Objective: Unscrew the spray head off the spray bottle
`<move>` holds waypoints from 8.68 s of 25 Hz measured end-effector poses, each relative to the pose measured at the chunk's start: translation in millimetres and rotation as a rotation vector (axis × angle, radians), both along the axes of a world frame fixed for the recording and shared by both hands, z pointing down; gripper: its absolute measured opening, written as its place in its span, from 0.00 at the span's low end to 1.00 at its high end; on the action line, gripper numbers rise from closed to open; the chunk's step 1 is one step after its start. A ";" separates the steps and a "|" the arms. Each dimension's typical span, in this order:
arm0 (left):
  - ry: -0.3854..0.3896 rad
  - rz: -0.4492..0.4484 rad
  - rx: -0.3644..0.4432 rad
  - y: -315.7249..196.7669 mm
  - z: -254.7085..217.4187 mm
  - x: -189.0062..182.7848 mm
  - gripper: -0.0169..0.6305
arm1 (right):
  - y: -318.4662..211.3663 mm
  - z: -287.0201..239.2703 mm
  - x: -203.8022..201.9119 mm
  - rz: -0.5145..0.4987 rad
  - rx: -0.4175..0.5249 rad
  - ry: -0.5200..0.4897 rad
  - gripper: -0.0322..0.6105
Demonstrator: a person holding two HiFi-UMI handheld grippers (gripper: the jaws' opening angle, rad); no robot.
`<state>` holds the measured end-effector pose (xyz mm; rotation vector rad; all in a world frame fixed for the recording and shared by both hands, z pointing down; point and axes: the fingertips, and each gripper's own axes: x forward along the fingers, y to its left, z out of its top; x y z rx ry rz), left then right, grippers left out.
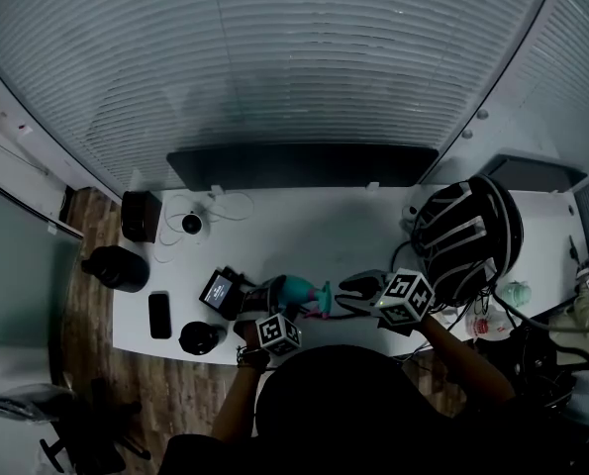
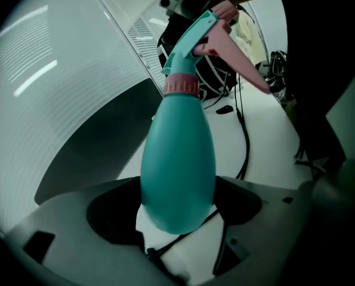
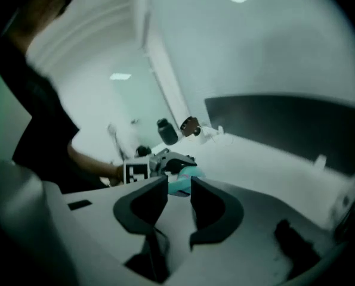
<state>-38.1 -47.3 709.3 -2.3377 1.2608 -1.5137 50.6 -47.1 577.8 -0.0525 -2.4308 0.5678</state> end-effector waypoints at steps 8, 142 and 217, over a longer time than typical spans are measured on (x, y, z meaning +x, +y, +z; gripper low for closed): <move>-0.098 -0.050 0.090 -4.3 -3.8 -6.1 0.60 | -0.8 28.4 -6.1 0.328 -0.688 -0.072 0.23; 0.908 -0.205 0.246 -39.9 -23.8 -7.1 0.57 | -132.6 13.6 24.4 0.626 0.118 0.025 0.17; 0.844 -0.256 0.374 29.1 -103.2 -17.6 0.55 | -9.4 10.5 24.2 0.541 0.054 -0.368 0.17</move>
